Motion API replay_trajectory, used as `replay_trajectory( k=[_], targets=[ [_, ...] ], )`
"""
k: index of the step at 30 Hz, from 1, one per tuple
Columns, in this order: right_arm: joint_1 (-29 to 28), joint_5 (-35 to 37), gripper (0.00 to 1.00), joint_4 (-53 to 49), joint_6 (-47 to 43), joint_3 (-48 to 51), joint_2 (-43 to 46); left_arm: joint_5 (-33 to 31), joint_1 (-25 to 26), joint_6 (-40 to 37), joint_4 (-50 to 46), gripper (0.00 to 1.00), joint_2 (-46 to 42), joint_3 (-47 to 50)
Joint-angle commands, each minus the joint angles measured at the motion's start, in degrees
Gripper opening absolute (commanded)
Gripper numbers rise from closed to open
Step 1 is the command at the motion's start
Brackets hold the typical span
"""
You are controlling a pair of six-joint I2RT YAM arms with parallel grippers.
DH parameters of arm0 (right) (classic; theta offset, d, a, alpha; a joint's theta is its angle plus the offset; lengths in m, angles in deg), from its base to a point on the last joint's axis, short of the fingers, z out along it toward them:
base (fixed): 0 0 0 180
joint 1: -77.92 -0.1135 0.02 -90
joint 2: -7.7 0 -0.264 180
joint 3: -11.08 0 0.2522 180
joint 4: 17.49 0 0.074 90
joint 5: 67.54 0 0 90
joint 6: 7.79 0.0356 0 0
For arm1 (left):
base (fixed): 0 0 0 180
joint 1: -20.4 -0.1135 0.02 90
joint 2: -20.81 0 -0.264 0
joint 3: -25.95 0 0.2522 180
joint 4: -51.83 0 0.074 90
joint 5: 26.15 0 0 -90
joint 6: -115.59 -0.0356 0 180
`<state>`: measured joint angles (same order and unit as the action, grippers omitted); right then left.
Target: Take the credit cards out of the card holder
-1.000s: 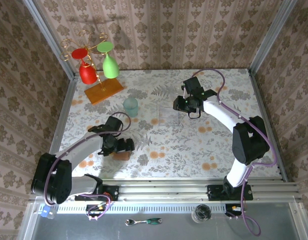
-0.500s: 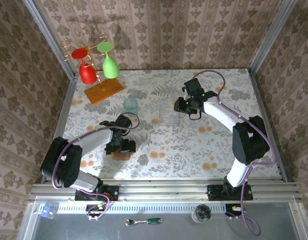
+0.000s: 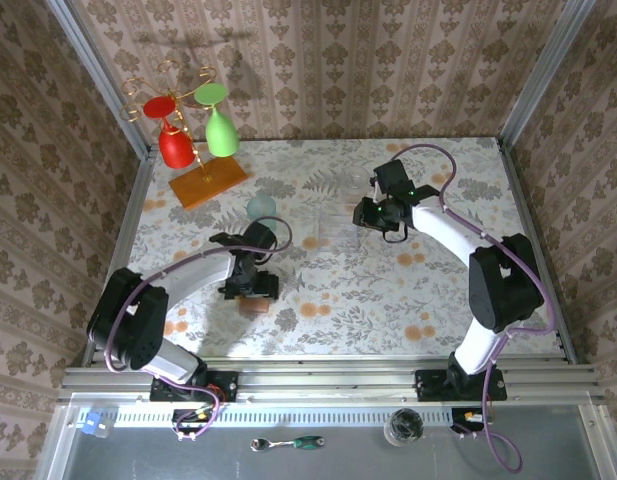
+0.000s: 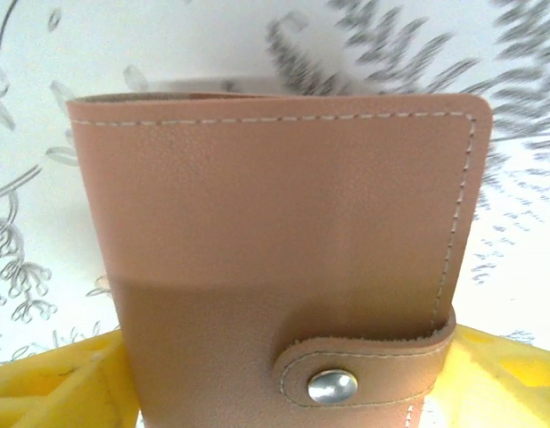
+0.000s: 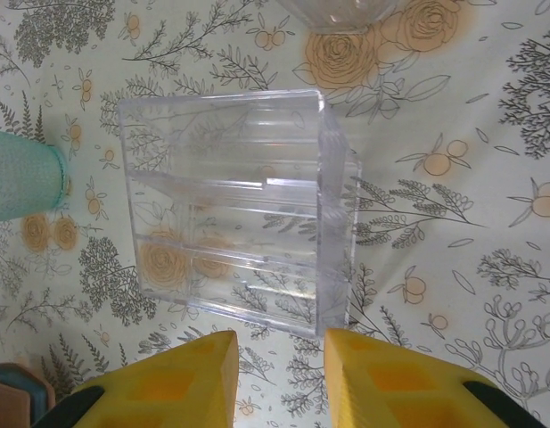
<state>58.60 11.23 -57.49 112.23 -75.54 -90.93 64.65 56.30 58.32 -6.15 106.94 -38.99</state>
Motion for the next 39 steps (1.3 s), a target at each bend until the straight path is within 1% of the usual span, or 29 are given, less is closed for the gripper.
replay_trajectory(
  k=[1,7,9,13,17,20,23,28,32,39],
  targets=[
    [1.09,-1.30,0.31,0.91,-0.08,1.42,2.80,0.47,1.96,1.57,-1.18,0.78,1.75,-4.12],
    [3.42,-2.17,0.31,1.37,-0.83,4.05,5.07,2.31,6.61,3.46,-0.04,0.78,8.18,-11.50],
    [4.28,-2.71,0.31,1.58,-1.01,5.12,5.97,3.84,8.15,4.26,1.24,0.78,10.64,-13.75],
    [5.93,-3.75,0.32,1.77,-1.52,6.80,7.46,6.90,10.26,6.43,4.12,0.78,14.34,-16.59],
    [7.27,-4.72,0.32,2.06,-2.07,7.99,8.40,7.83,12.18,6.71,3.40,0.78,17.96,-20.20],
    [8.09,-5.37,0.32,2.15,-2.36,8.73,8.84,8.34,12.84,6.56,2.57,0.79,19.38,-21.89],
    [8.66,-5.82,0.32,2.56,-2.38,9.35,9.31,11.12,12.62,6.45,3.55,0.82,20.00,-22.35],
    [9.10,-6.40,0.32,2.56,-2.49,9.68,9.68,13.77,12.63,6.98,4.29,0.85,20.18,-22.83],
    [9.03,-6.43,0.32,2.40,-2.40,9.66,10.02,15.09,12.80,7.07,4.43,0.83,19.72,-22.91],
    [8.97,-7.71,0.32,2.40,-1.30,10.08,10.37,14.41,12.37,7.41,5.45,0.79,17.67,-21.10]
  ],
)
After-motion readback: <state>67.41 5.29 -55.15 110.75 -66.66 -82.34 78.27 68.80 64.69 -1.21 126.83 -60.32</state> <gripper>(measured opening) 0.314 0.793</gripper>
